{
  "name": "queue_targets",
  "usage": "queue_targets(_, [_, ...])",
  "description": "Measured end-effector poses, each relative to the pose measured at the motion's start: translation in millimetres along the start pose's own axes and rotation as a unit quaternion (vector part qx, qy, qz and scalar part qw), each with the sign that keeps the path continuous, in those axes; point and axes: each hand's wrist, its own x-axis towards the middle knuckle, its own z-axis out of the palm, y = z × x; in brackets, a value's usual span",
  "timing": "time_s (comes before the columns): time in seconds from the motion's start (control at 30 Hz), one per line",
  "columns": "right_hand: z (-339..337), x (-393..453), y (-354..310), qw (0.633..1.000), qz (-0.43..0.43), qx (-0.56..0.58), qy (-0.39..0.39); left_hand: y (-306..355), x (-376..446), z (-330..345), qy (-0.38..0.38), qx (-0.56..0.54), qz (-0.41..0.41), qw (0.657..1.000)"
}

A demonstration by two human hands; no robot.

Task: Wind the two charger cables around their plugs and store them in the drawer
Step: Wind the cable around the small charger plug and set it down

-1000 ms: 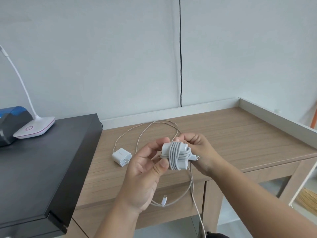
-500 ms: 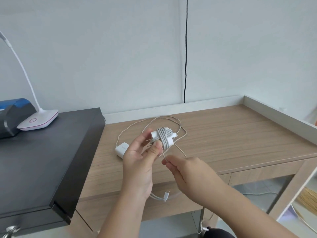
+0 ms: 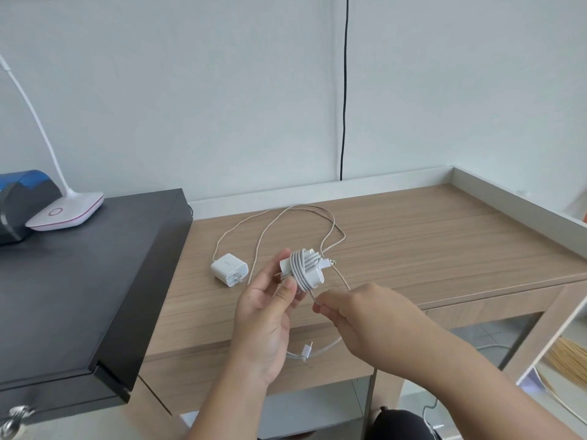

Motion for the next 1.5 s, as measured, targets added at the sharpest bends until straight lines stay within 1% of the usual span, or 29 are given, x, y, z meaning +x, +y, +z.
queue_targets(0.07, [0.9, -2.7, 0.8, 1.000, -0.015, 0.011, -0.005, -0.2, -1.3, -3.6, -0.007, 0.064, 0.020, 0.998])
queue_targets(0.13, [2.2, -4.5, 0.4, 0.999, -0.037, 0.027, -0.005, -1.6, -3.0, -5.8, -0.006, 0.155, 0.044, 0.987])
queue_targets(0.2, [3.2, -4.5, 0.2, 0.998, -0.055, 0.038, -0.003, -3.3, -3.3, -7.6, 0.003, 0.207, 0.054, 0.977])
queue_targets(0.37, [-0.1, -2.9, 3.7, 0.997, -0.067, 0.028, 0.008, -7.5, -1.0, -9.8, 0.003, 0.265, 0.070, 0.962])
queue_targets(0.43, [-8.2, -1.2, 10.1, 0.997, -0.071, 0.027, 0.019, -8.4, -2.1, -8.8, -0.009, 0.265, 0.076, 0.961])
queue_targets(0.57, [-24.7, 5.4, 19.5, 0.993, -0.109, 0.031, 0.037, -8.5, -4.8, -9.6, -0.034, 0.250, 0.072, 0.965])
queue_targets(0.67, [-33.9, 12.3, 26.6, 0.988, -0.127, 0.056, 0.066, -9.1, -7.8, -10.4, -0.060, 0.278, 0.066, 0.956])
queue_targets(0.73, [-38.2, 17.8, 32.4, 0.983, -0.133, 0.094, 0.088, -8.2, -11.6, -9.7, -0.079, 0.269, 0.047, 0.959])
queue_targets(0.83, [-37.2, 25.7, 39.8, 0.973, -0.131, 0.163, 0.097, -3.1, -17.5, -6.9, -0.116, 0.257, 0.027, 0.959])
queue_targets(0.9, [-33.9, 30.3, 44.1, 0.966, -0.122, 0.210, 0.094, 2.2, -20.8, -3.7, -0.142, 0.259, 0.023, 0.955])
queue_targets(0.97, [-29.2, 32.5, 46.7, 0.949, -0.114, 0.285, 0.077, 6.6, -22.7, -1.5, -0.155, 0.254, 0.017, 0.954])
queue_targets(1.1, [-18.9, 34.0, 45.8, 0.909, -0.110, 0.399, 0.052, 10.7, -24.3, 0.1, -0.163, 0.237, 0.013, 0.958])
queue_targets(1.2, [-14.6, 33.4, 46.1, 0.867, -0.087, 0.491, 0.010, 10.3, -26.1, 1.5, -0.169, 0.209, 0.015, 0.963])
queue_targets(1.27, [-9.5, 30.4, 43.5, 0.830, -0.060, 0.555, -0.013, 9.1, -28.0, 4.2, -0.174, 0.162, 0.014, 0.971])
queue_targets(1.33, [-0.4, 26.9, 38.3, 0.794, -0.038, 0.607, -0.020, 7.3, -28.9, 8.4, -0.173, 0.105, 0.008, 0.979])
queue_targets(1.37, [4.1, 25.2, 35.3, 0.783, -0.025, 0.621, -0.024, 6.3, -28.7, 10.2, -0.166, 0.076, 0.004, 0.983])
queue_targets(1.4, [7.7, 24.0, 32.0, 0.779, -0.009, 0.627, -0.029, 5.5, -27.8, 11.1, -0.155, 0.051, 0.003, 0.987])
queue_targets(1.5, [19.7, 19.6, 22.1, 0.801, 0.058, 0.595, -0.030, 5.2, -23.0, 12.1, -0.098, 0.032, 0.024, 0.994])
